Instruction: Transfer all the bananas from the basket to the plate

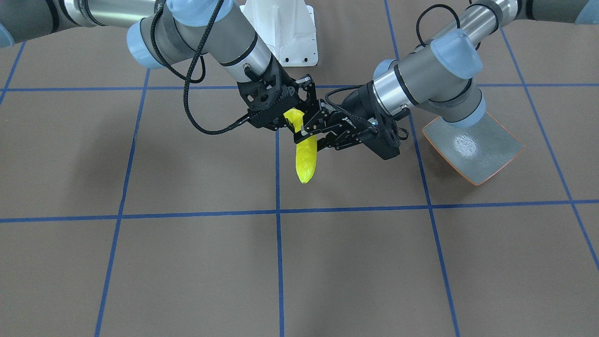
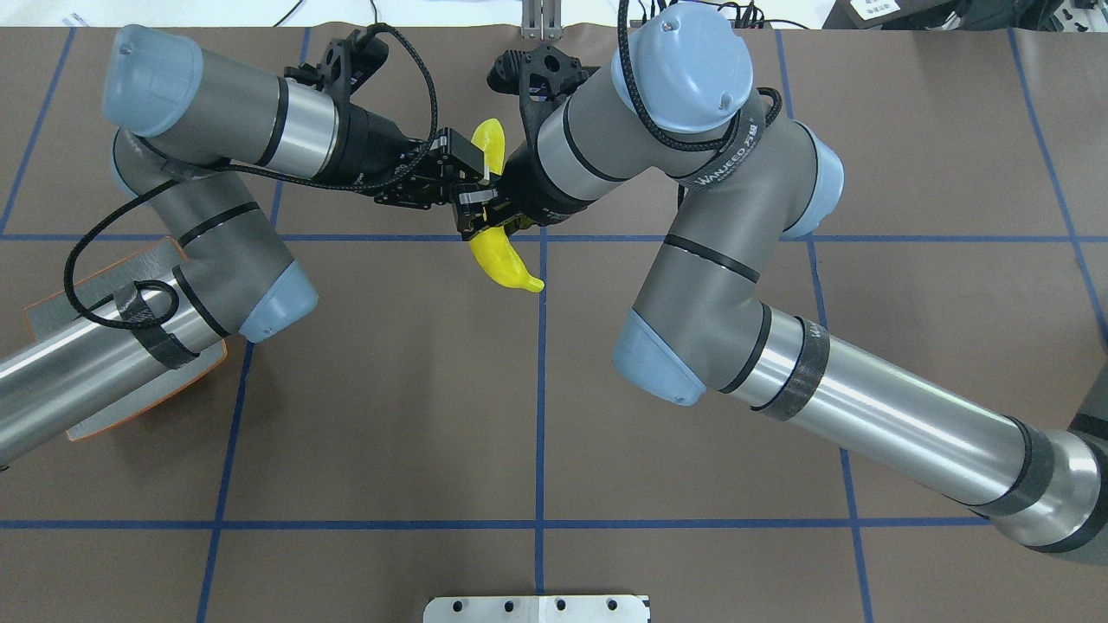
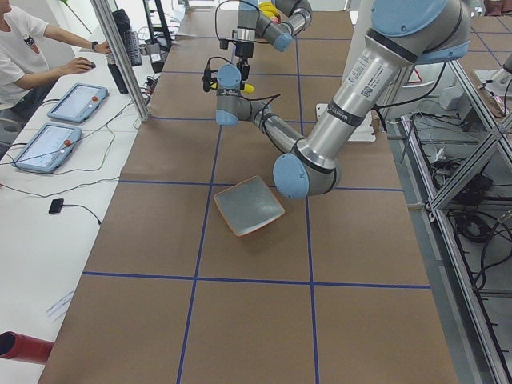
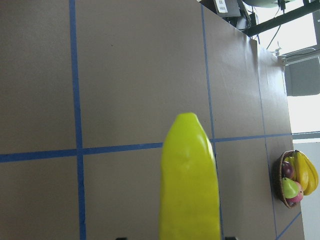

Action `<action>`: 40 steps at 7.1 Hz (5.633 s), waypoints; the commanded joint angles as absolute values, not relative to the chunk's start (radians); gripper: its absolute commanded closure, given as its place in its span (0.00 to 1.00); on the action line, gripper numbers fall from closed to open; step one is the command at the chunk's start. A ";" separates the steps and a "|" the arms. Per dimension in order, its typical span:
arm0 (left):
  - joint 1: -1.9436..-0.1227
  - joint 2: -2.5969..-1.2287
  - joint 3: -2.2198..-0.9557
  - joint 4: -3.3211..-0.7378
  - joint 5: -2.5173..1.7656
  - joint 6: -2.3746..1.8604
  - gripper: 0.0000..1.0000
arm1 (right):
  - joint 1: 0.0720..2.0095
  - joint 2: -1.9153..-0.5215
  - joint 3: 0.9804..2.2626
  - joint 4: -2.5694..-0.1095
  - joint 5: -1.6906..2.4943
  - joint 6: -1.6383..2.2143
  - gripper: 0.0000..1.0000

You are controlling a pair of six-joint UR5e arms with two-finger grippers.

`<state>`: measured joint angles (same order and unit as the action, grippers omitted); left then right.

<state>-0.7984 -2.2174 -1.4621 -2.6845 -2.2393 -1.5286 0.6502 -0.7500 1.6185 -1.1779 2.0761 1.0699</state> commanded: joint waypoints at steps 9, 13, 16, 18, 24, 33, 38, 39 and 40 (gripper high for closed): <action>-1.089 -1.863 -1.444 -2.818 -2.622 -1.356 1.00 | 0.828 -1.090 1.829 -1.163 2.206 1.068 0.00; -1.213 -1.789 -1.200 -2.818 -2.838 -1.114 1.00 | 0.830 -1.124 1.821 -1.163 2.194 1.086 0.00; -1.206 -1.778 -1.175 -2.813 -2.838 -1.112 0.96 | 0.830 -1.126 1.815 -1.169 2.194 1.088 0.00; -1.201 -1.784 -1.164 -2.812 -2.836 -1.114 0.81 | 0.830 -1.126 1.815 -1.172 2.195 1.088 0.00; -1.186 -1.775 -1.167 -2.821 -2.827 -1.111 0.26 | 0.831 -1.127 1.818 -1.172 2.194 1.104 0.00; -1.290 -1.833 -1.220 -2.833 -2.779 -1.124 0.17 | 1.070 -1.351 1.807 -1.170 2.168 0.970 0.00; -1.357 -1.841 -1.216 -2.824 -2.403 -1.089 0.18 | 1.319 -1.514 1.691 -1.172 2.204 0.578 0.00; -1.361 -1.839 -1.215 -2.792 -2.379 -0.957 0.18 | 1.365 -1.516 1.652 -1.173 2.232 0.505 0.00; -1.405 -1.839 -1.218 -2.717 -2.379 -0.822 0.18 | 1.406 -1.532 1.617 -1.172 2.238 0.436 0.00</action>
<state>-1.3691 -1.8402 -1.2162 -2.7836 -2.3974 -0.9687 1.3528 -1.5166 1.6613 -1.1725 2.2220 0.5240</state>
